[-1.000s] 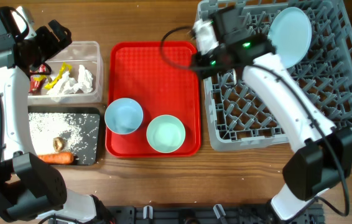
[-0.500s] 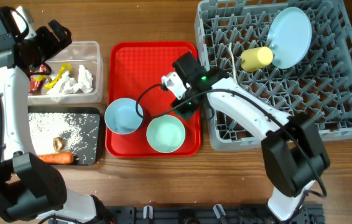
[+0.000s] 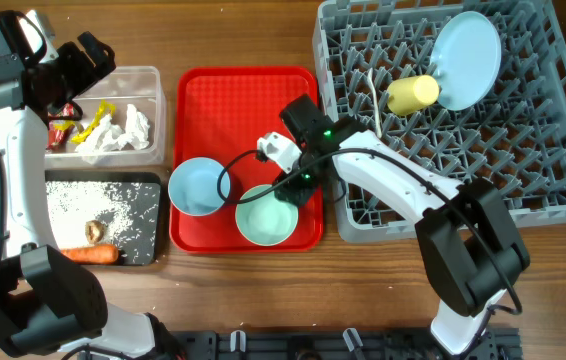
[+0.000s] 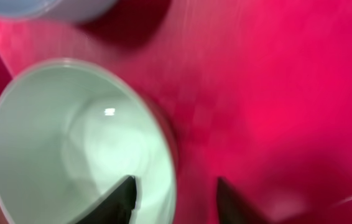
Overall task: Sort waste into correct bins and load items into the dishwasher rack
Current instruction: 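Reach right gripper to the mint bowl rim and grasp it, then lift the mint bowl and place it upside down in the rack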
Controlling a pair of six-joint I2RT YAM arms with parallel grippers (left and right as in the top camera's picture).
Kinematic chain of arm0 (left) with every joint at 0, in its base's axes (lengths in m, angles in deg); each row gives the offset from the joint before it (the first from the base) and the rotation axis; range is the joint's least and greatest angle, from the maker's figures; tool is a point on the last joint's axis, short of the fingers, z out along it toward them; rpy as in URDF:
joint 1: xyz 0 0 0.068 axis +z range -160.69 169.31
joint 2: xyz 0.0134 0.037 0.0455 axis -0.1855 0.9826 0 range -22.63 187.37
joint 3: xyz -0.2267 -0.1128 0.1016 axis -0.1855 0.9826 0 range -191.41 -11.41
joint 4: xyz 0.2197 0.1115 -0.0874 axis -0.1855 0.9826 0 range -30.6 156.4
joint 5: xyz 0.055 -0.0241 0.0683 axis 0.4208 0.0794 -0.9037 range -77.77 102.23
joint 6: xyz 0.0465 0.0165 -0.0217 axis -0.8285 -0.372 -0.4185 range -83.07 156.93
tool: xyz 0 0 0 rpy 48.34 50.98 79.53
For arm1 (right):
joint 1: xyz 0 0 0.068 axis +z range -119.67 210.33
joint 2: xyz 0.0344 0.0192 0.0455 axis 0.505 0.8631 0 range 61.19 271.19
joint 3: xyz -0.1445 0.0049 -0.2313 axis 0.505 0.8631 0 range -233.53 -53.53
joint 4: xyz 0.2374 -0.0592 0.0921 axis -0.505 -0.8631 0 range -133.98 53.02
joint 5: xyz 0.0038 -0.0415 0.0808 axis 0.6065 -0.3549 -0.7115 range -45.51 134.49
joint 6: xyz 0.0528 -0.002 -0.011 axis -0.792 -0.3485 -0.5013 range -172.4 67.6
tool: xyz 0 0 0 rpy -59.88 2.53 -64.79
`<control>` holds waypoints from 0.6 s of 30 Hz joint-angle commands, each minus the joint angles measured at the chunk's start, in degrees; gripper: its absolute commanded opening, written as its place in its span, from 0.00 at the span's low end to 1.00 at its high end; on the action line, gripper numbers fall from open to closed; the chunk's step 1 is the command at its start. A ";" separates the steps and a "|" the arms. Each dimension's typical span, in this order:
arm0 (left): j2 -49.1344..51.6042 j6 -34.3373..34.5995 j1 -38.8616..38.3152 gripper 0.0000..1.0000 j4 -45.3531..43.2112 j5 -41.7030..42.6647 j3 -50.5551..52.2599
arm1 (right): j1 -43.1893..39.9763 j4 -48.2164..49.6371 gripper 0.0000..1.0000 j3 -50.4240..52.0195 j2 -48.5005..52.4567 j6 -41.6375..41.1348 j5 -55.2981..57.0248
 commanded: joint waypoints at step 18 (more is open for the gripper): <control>-0.74 -0.15 0.37 1.00 0.00 -0.35 -0.83 | 0.09 4.50 0.12 3.06 1.22 0.09 -1.51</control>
